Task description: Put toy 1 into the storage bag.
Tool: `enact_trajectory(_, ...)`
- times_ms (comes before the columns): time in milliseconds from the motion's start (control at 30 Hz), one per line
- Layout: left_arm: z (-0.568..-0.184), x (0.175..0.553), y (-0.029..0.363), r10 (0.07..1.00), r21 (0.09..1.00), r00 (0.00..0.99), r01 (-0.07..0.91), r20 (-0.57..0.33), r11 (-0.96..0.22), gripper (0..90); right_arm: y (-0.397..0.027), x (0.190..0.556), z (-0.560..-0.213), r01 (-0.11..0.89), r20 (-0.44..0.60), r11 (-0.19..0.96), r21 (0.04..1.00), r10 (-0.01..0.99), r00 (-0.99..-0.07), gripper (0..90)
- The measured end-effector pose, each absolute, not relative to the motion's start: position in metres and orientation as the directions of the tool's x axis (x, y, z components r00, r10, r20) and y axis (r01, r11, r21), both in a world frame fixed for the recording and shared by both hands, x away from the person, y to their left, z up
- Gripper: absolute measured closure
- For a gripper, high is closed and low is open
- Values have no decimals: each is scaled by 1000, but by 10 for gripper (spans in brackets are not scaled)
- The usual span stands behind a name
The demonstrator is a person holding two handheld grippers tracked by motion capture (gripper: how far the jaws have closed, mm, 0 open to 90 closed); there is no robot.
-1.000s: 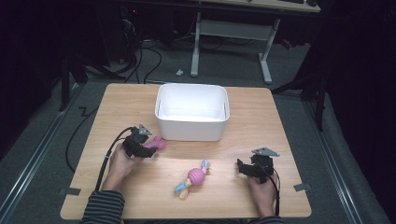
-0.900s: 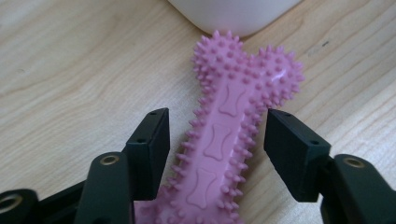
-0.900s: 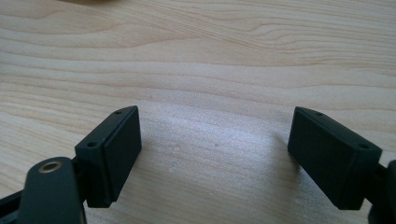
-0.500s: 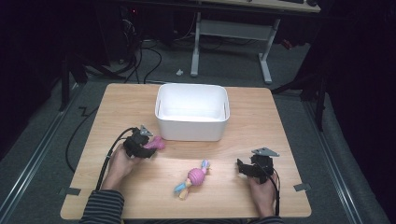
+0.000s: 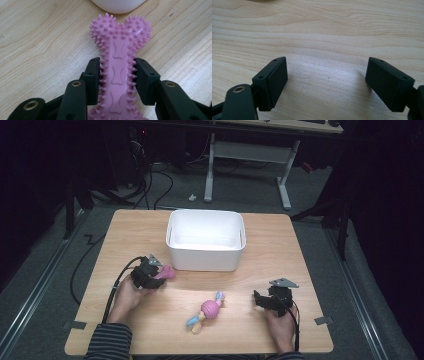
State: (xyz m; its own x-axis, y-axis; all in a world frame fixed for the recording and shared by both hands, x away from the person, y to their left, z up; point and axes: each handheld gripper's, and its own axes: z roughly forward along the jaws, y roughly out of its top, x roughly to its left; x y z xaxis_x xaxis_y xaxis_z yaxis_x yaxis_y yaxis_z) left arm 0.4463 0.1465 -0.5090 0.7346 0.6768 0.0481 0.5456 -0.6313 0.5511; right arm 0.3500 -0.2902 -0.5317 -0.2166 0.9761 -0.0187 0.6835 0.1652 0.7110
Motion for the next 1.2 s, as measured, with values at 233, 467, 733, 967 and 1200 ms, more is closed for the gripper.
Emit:
enact_trajectory(233,-506,443,147,672,553,739,542,44,-632,591,-290,350,-532,684,-18,164,710,976,-215,179)
enact_trajectory(467,-498,438,149,673,576,740,542,19,-613,592,-290,350,-532,685,-15,165,710,976,-219,179)
enact_trajectory(733,-483,426,153,667,591,745,536,5,-603,593,-289,350,-532,685,-16,168,709,975,-222,178)
enact_trajectory(967,-468,415,158,659,614,752,527,-16,-588,593,-289,350,-532,685,-16,168,709,975,-222,178)
enact_trajectory(1200,-456,407,161,653,641,755,531,-60,-555,593,-290,350,-532,683,-18,171,710,974,-226,179)
